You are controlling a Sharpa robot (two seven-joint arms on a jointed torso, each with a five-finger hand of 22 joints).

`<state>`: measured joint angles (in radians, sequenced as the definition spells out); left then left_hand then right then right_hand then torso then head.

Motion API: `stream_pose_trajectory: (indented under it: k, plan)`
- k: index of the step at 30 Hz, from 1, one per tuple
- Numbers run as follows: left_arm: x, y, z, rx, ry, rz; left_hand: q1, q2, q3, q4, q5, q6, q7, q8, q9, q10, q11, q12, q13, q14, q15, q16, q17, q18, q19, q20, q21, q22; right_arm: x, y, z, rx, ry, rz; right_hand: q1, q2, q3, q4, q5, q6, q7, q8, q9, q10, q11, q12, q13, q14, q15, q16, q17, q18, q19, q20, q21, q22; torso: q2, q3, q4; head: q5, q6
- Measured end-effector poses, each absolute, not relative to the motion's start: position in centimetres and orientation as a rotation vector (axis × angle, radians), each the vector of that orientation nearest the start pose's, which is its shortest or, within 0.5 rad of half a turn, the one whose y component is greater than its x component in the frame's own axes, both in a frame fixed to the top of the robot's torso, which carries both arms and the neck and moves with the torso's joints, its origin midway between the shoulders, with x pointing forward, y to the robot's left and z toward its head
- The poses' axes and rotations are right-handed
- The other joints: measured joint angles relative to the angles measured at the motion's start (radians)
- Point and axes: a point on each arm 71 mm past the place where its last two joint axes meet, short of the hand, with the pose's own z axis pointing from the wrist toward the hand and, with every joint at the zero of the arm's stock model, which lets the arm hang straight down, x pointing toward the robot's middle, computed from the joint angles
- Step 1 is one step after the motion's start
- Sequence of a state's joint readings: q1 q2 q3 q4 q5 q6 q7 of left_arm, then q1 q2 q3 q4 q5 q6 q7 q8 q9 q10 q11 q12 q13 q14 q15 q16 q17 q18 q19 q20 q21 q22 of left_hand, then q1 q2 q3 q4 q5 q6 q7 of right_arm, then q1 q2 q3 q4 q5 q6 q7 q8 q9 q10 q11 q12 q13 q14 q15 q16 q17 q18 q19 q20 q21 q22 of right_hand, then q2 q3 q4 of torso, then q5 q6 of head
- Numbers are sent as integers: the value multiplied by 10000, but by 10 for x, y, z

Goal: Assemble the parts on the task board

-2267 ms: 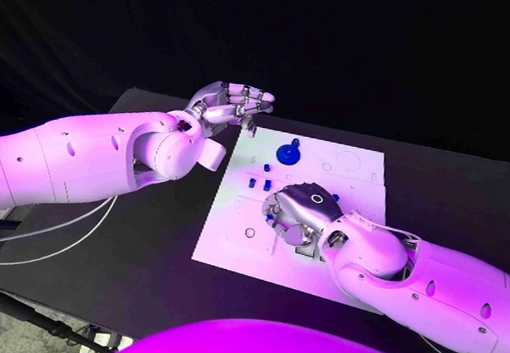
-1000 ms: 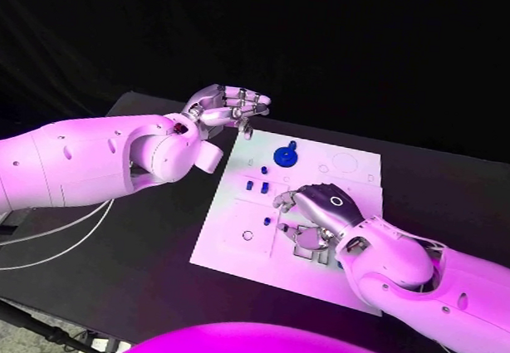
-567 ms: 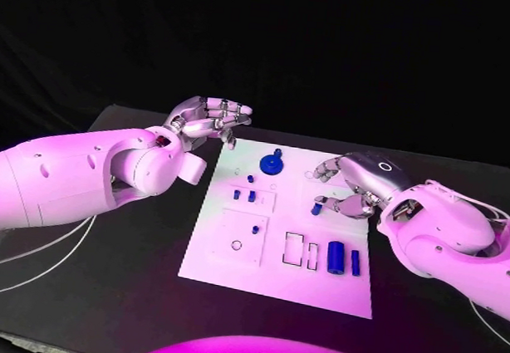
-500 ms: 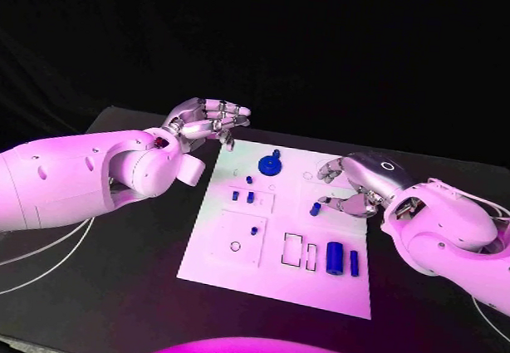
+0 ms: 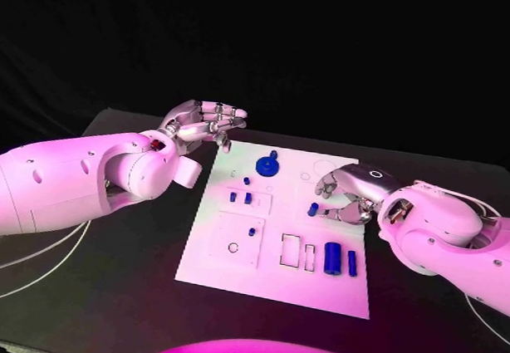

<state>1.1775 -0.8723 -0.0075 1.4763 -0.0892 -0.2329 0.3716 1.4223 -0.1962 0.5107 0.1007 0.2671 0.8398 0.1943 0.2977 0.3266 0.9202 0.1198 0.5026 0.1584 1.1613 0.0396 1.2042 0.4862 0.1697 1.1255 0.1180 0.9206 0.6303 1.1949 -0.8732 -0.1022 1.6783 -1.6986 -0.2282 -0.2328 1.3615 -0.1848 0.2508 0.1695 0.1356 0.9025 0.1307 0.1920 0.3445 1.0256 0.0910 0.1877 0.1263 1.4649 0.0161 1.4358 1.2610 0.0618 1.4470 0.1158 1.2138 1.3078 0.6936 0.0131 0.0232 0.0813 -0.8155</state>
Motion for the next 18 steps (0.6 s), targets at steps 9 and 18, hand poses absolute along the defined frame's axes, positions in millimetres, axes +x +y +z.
stream_pose_trajectory:
  k: [9, 18]
  plan:
    - [497, 235, -180, -10455, 14459, -15294, 0, 0, 0, 0, 0, 0, 0, 0, 0, 0, 1, 0, -1, 0, 0, 0, 0, 0, 0, 0, 0, 0, 440, -161, -209, -4286, 17426, 5620, 220, 200, 276, 149, 0, 238, 78, 0, -47, 413, -86, 206, -22, -1, -77, 0, 6, -1, 123, -122, 294, -1, 2, -4, -3, 25, -23]
    - [497, 235, -180, -10463, 14456, -15274, 0, 0, 0, 0, 0, 0, 0, 0, 0, 1, 1, 0, 8, 0, 0, 0, 1, 0, 0, 0, 0, 1, 440, -155, -212, -4264, 17433, 5825, 442, 346, 1168, 361, -314, 561, 46, 1, -97, 860, -141, 206, -149, 35, -113, 0, 87, 0, 159, -158, 505, -3, 0, -4, 2, 27, -39]
